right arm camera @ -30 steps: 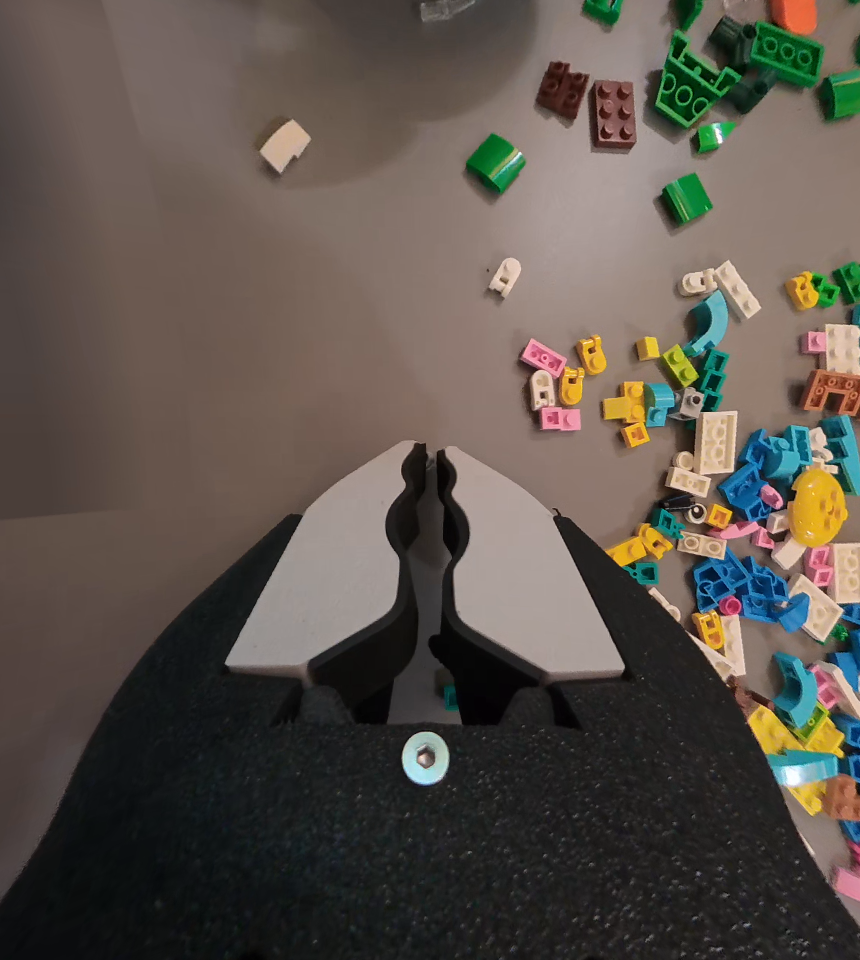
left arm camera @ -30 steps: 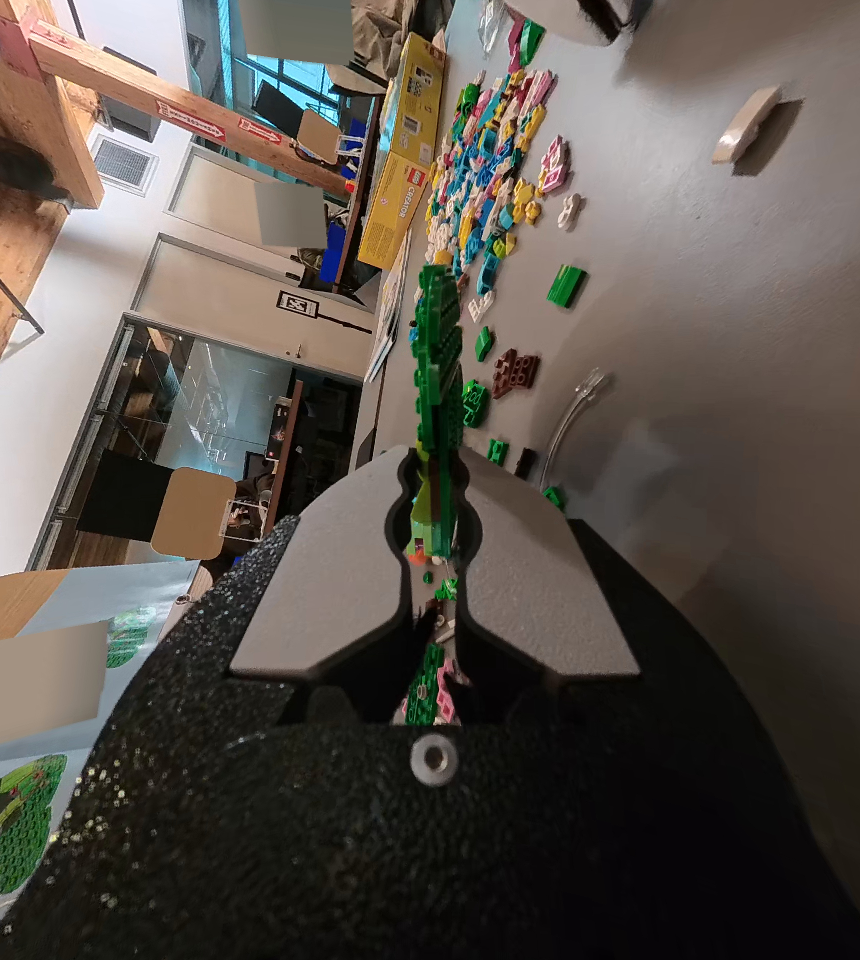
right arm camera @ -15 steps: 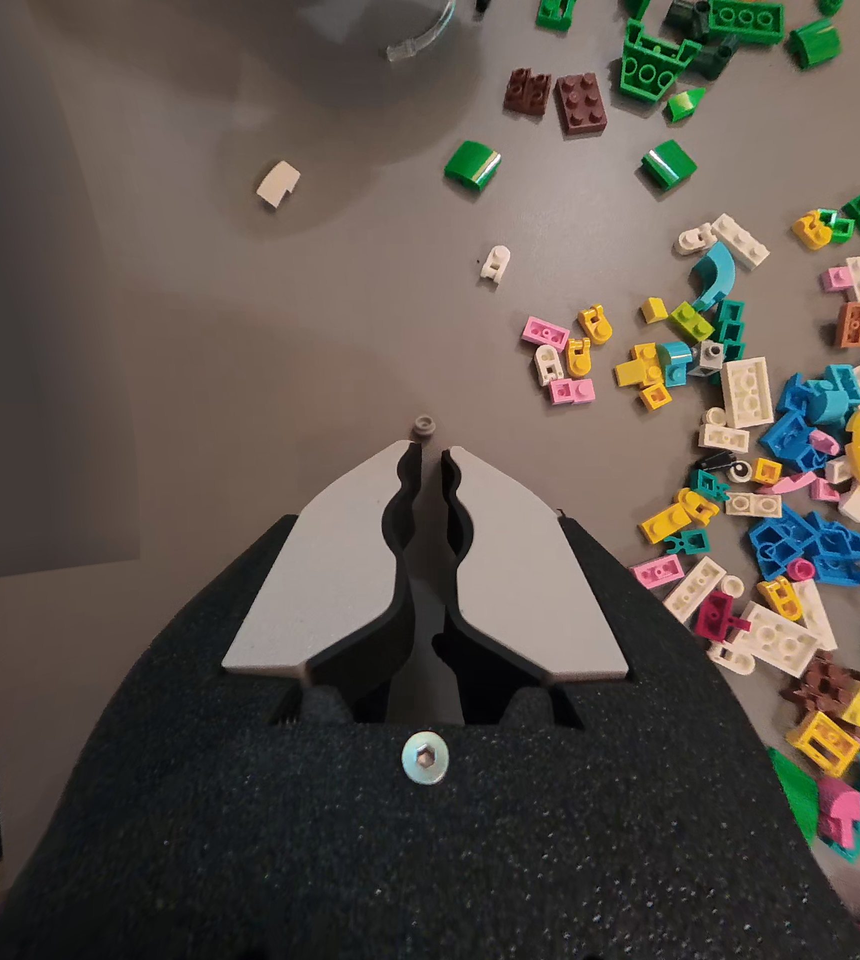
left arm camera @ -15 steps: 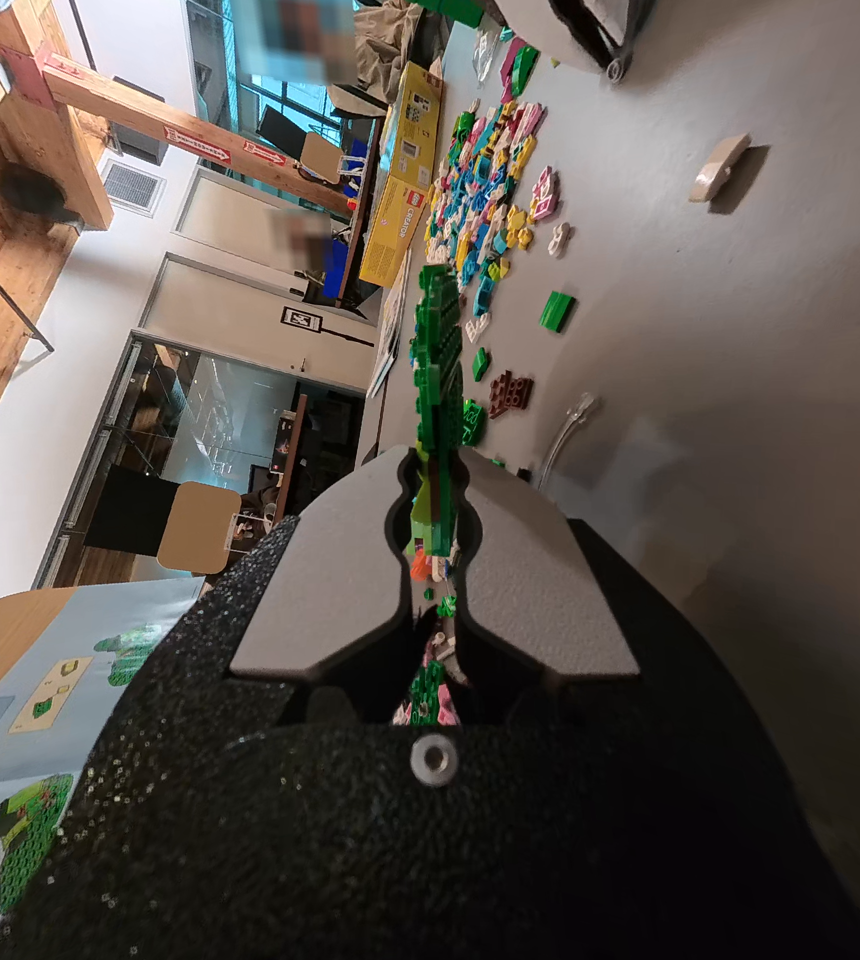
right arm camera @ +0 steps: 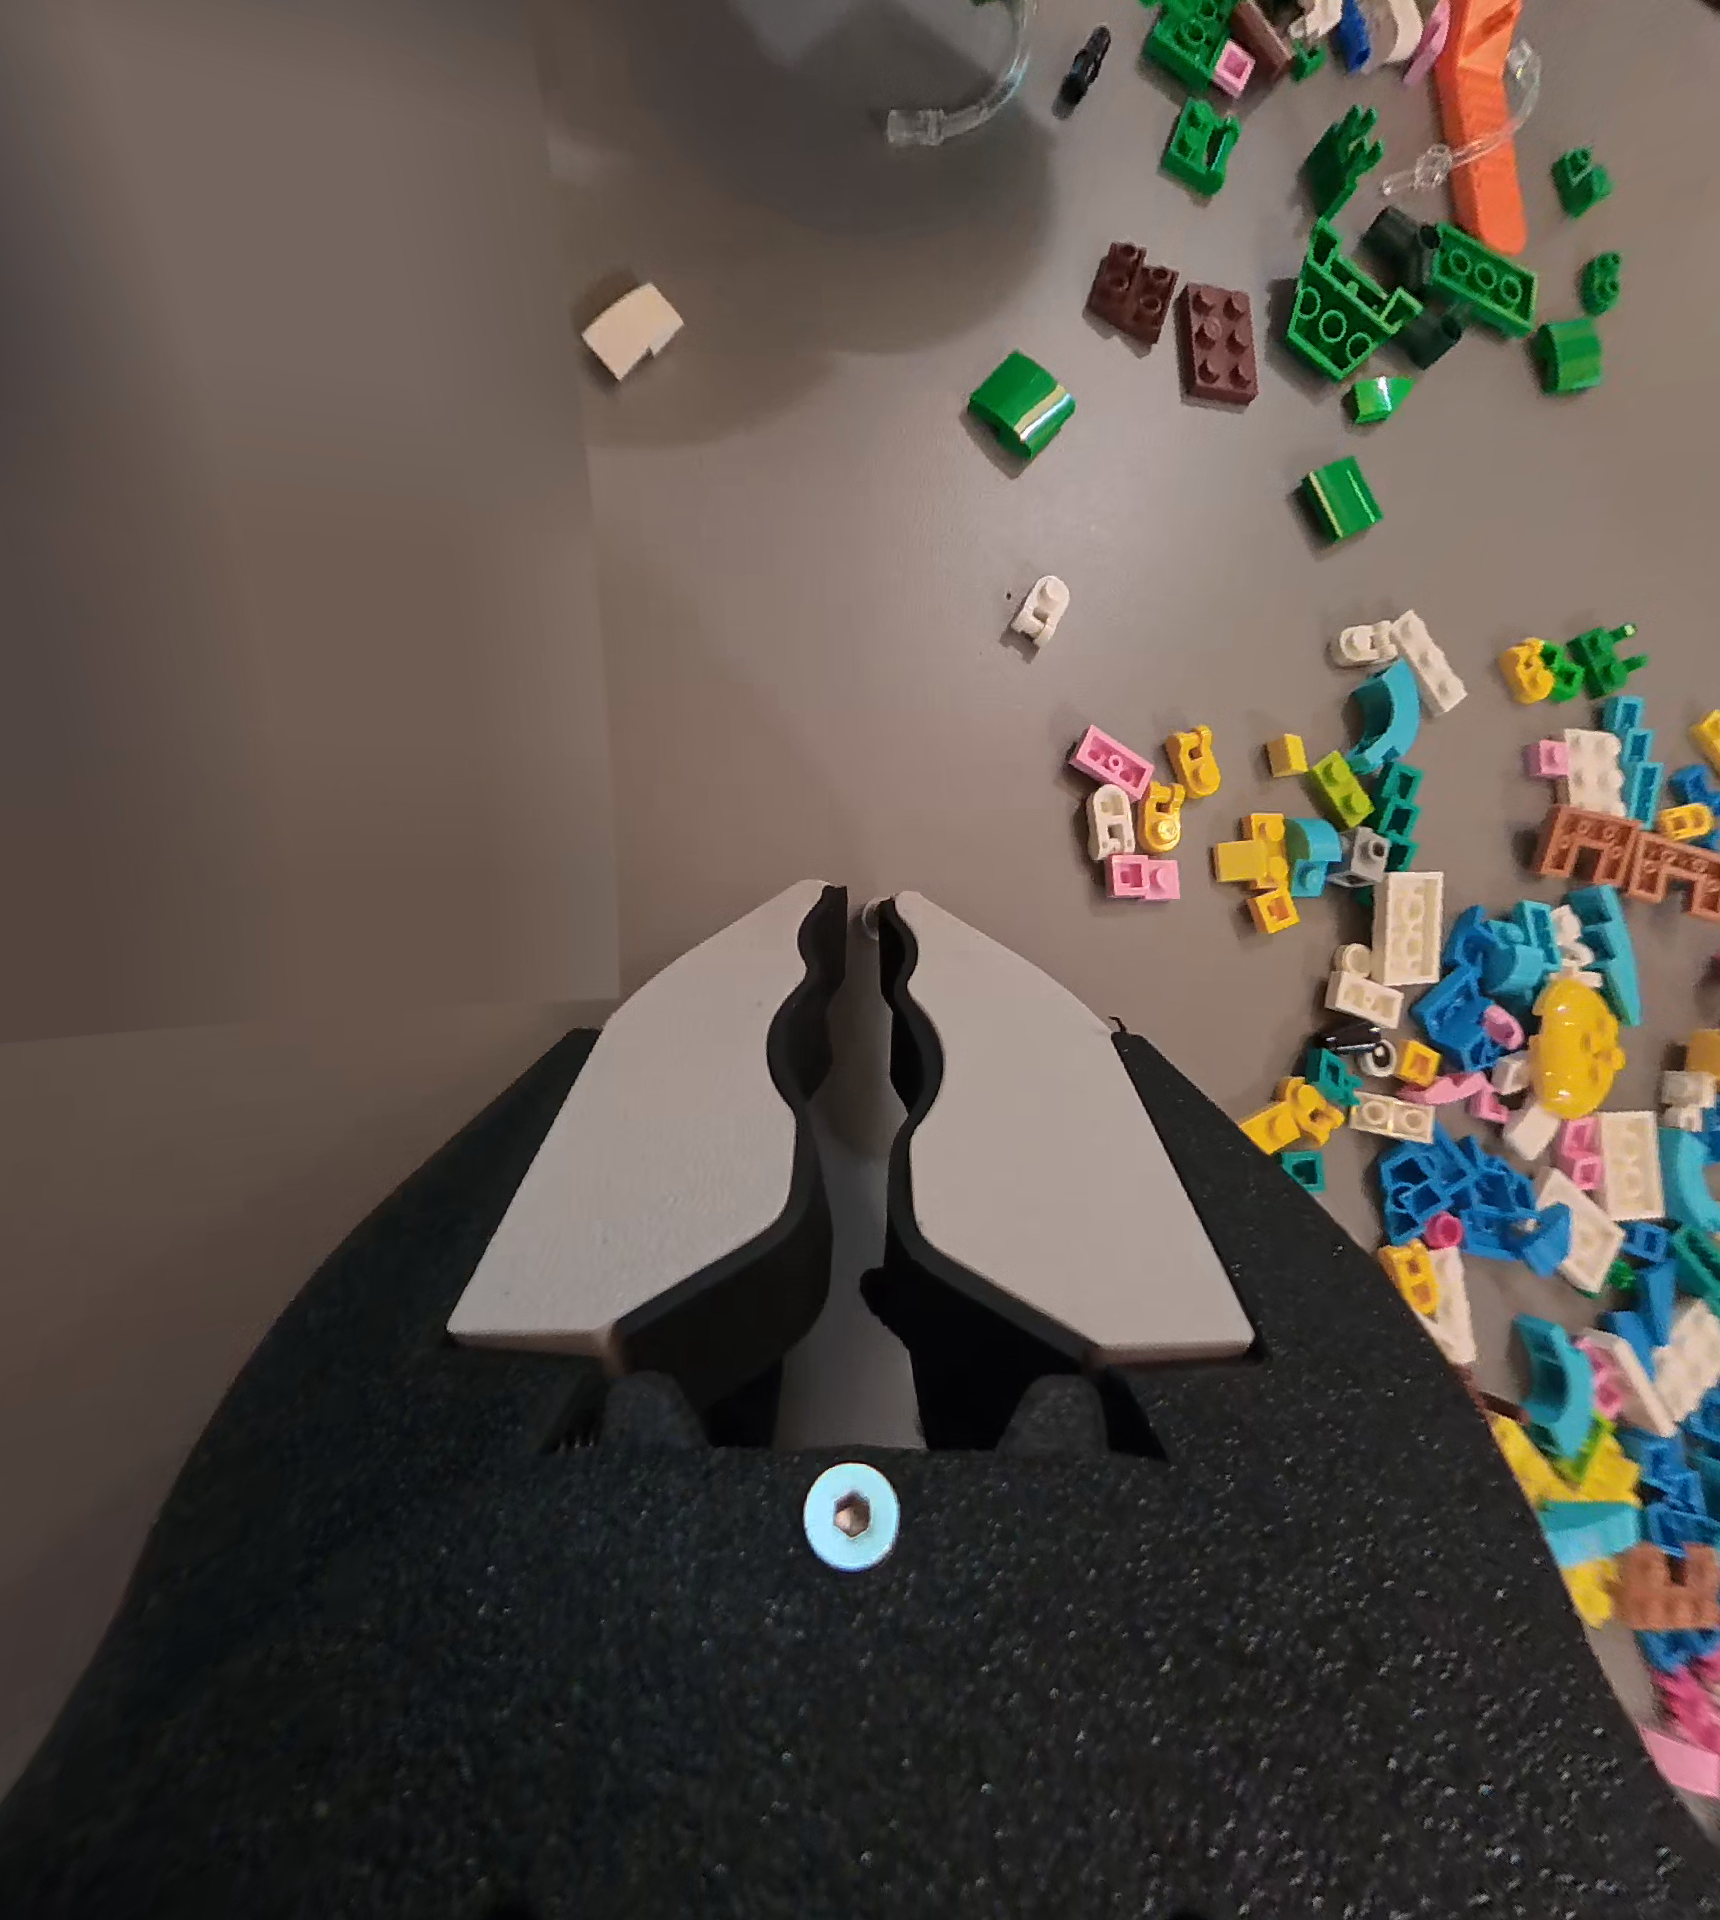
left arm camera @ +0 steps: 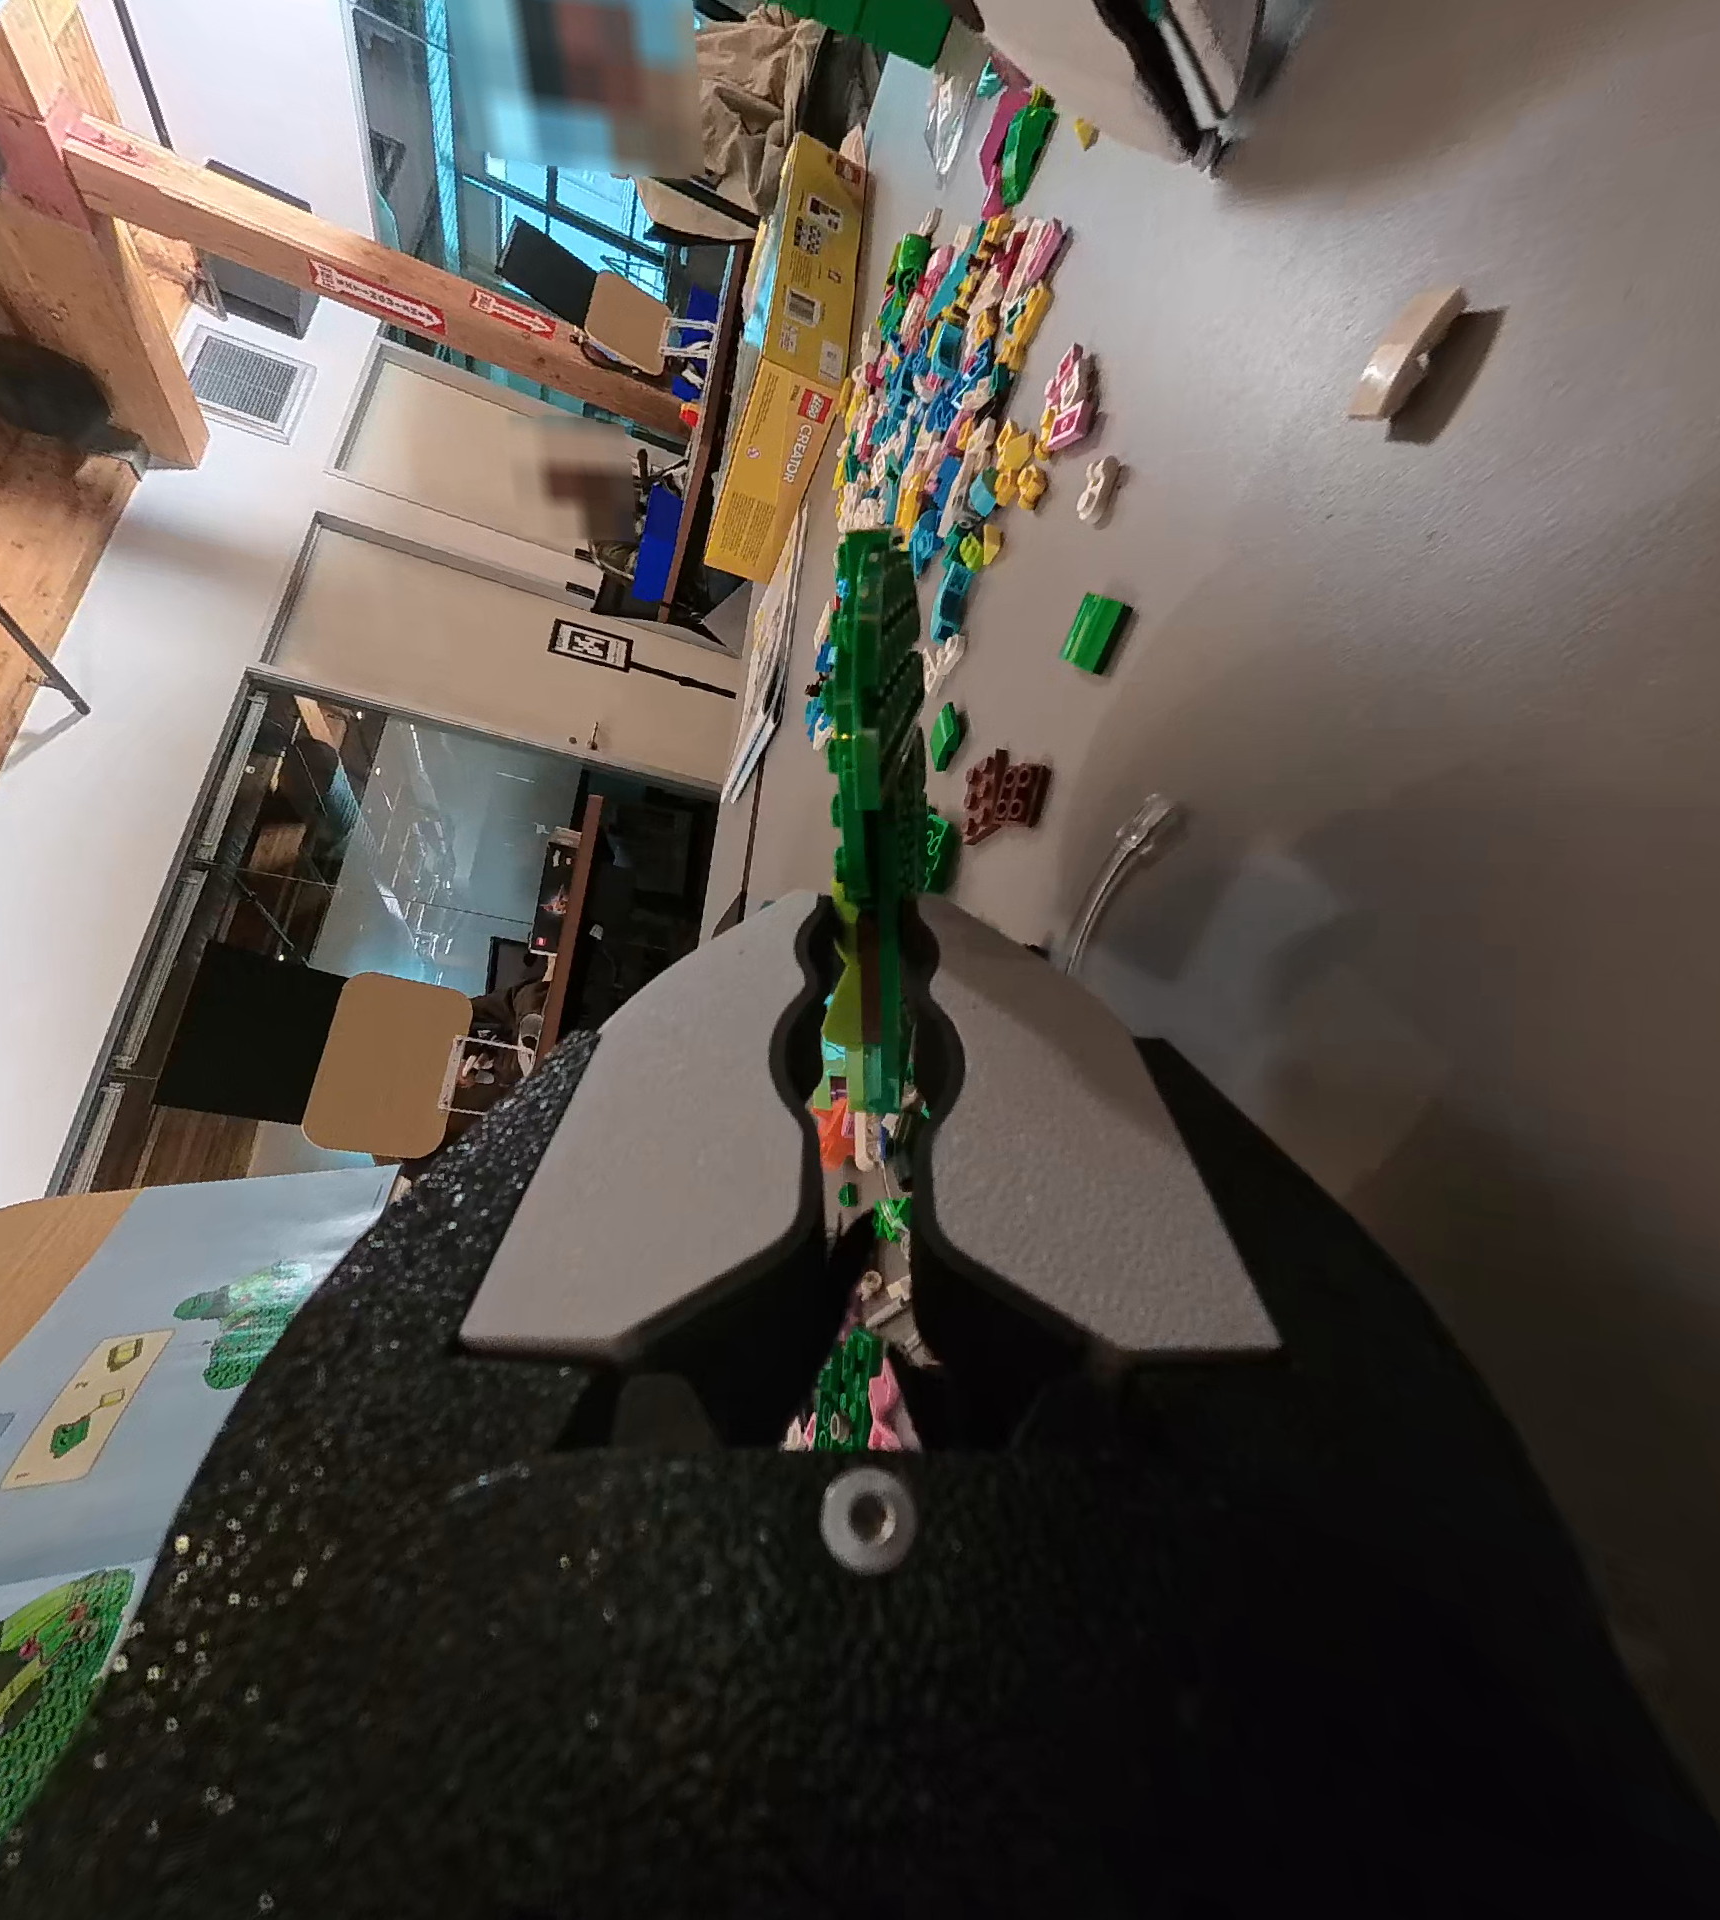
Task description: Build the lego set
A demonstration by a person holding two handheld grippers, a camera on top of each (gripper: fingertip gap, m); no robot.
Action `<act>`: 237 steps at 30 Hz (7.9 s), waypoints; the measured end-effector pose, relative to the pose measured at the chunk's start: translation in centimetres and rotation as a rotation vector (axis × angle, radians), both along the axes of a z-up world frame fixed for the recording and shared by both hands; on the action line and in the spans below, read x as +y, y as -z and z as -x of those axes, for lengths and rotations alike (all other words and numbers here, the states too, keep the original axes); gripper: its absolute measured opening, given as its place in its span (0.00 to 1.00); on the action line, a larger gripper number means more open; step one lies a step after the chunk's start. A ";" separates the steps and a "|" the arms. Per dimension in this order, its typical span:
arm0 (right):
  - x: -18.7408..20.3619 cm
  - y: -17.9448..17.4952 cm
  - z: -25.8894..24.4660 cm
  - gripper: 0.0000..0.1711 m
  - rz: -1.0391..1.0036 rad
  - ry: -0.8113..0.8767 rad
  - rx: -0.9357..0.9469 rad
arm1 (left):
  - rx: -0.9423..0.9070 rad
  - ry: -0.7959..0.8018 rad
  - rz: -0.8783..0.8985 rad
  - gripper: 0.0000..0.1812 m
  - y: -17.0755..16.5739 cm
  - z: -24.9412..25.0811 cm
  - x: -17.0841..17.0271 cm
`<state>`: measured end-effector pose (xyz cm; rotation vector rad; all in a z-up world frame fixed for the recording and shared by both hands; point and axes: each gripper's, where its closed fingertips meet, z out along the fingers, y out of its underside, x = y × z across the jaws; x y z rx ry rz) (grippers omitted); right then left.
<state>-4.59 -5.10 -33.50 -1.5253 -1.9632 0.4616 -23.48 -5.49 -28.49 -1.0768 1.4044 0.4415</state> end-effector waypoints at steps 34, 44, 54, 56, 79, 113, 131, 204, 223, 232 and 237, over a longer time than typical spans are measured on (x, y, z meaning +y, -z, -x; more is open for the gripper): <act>0.2 -6.2 2.2 0.02 0.877 0.266 0.414 | 0.047 0.156 0.011 0.06 0.4 -6.9 -2.0; 3.1 -8.2 1.0 0.02 1.090 0.352 0.598 | 0.204 0.110 0.131 0.07 2.7 -14.4 -1.1; 4.0 -8.3 0.3 0.02 1.086 0.327 0.652 | 0.155 0.032 0.305 0.22 2.5 -15.4 -1.0; 4.0 -8.5 0.4 0.02 1.105 0.314 0.680 | 0.035 0.064 0.300 0.16 0.5 -15.7 -1.1; 3.5 -9.6 0.1 0.01 1.352 0.274 0.897 | -0.362 -0.006 0.277 0.07 -4.6 -20.1 3.9; 8.4 -10.9 -5.8 0.02 0.286 0.329 0.951 | 0.053 -0.057 0.939 0.04 4.1 -22.5 4.8; 10.3 -11.5 -9.4 0.00 0.120 0.346 0.986 | 0.363 0.266 1.102 0.04 5.8 -24.9 4.2; -0.1 -2.6 -0.2 0.21 0.066 -0.116 0.299 | -0.277 -0.189 0.908 0.32 0.6 -13.8 1.0; 0.8 -3.8 0.3 0.20 0.013 -0.088 0.455 | -0.539 -0.423 0.893 0.21 3.9 -14.1 1.6; 0.4 -4.6 -0.5 0.30 -0.337 -0.236 0.436 | -0.605 -0.306 0.959 0.15 1.9 -12.9 1.7; 0.1 -4.6 0.7 0.34 -0.745 -0.336 0.342 | -0.834 -0.078 1.174 0.14 -1.4 -12.9 1.0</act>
